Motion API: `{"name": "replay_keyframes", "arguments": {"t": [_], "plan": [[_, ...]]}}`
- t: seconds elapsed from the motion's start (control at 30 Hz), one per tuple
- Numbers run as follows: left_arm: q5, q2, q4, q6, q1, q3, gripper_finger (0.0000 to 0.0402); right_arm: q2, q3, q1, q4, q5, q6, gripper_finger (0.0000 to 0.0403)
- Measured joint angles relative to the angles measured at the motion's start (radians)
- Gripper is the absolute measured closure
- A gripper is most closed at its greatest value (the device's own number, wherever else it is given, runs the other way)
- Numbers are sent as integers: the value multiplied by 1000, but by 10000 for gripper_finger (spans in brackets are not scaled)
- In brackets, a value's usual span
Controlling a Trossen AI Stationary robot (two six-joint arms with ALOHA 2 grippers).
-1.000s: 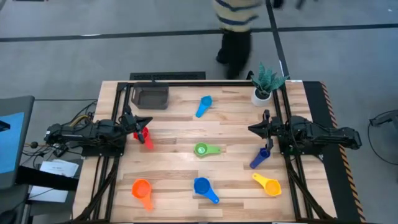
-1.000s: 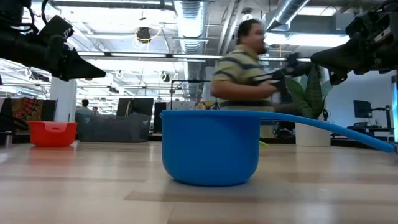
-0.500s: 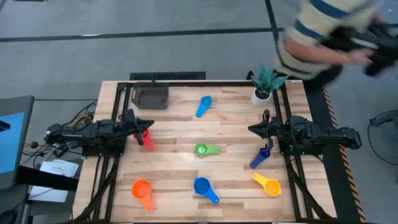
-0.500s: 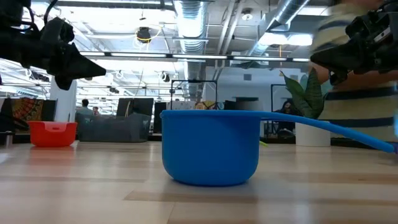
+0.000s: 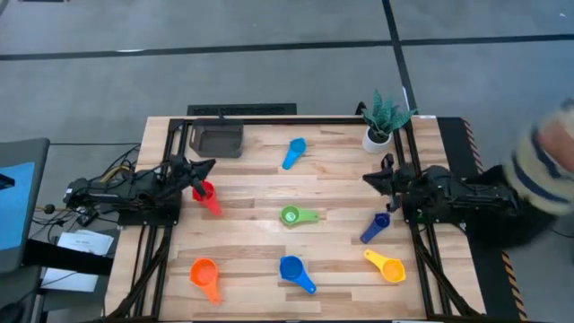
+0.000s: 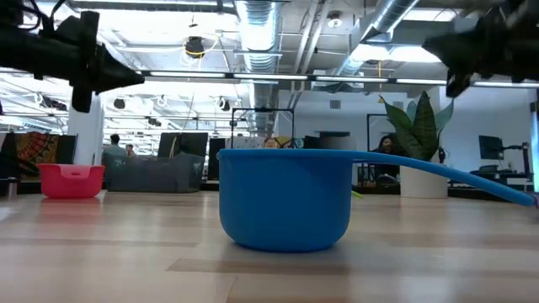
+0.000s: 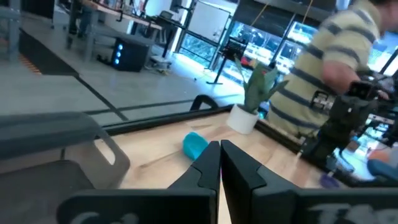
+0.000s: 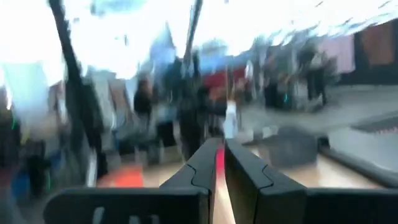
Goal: Nest measuring cups in basket
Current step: Move the orange measuring cup to the center of the table
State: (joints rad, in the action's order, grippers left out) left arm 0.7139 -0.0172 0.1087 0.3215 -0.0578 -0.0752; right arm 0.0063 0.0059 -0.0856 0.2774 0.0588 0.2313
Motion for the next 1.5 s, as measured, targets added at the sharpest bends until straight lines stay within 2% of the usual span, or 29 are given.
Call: {"name": "replay_keyframes", "arguments": {"t": [0.13,0.23,0.3,0.43,0.63,0.8,0.97,1.13,1.3,1.5], "plan": [[-5,-31,4,-28,0,-56,401,-1,0,-11,150,186,84,344],[-19,-87,4,-58,0,-102,401,0,3,-24,163,259,189,344],[-20,-141,3,-25,0,-137,401,5,9,-34,105,280,283,344],[-79,-298,-1,30,0,-217,402,69,19,-50,51,238,429,344],[-200,-571,-155,120,-1,-399,401,256,47,-52,63,175,430,344],[-318,-714,-361,164,-1,-550,401,459,163,-51,68,148,391,344],[-384,-749,-563,213,-1,-669,401,721,323,-16,52,154,402,344],[-612,-725,-730,248,-32,-725,401,1007,501,66,49,197,517,344],[-780,-711,-829,311,-162,-725,401,1288,719,193,50,297,586,344],[-776,-716,-897,380,-391,-725,401,1595,1026,309,33,334,624,344]]}}
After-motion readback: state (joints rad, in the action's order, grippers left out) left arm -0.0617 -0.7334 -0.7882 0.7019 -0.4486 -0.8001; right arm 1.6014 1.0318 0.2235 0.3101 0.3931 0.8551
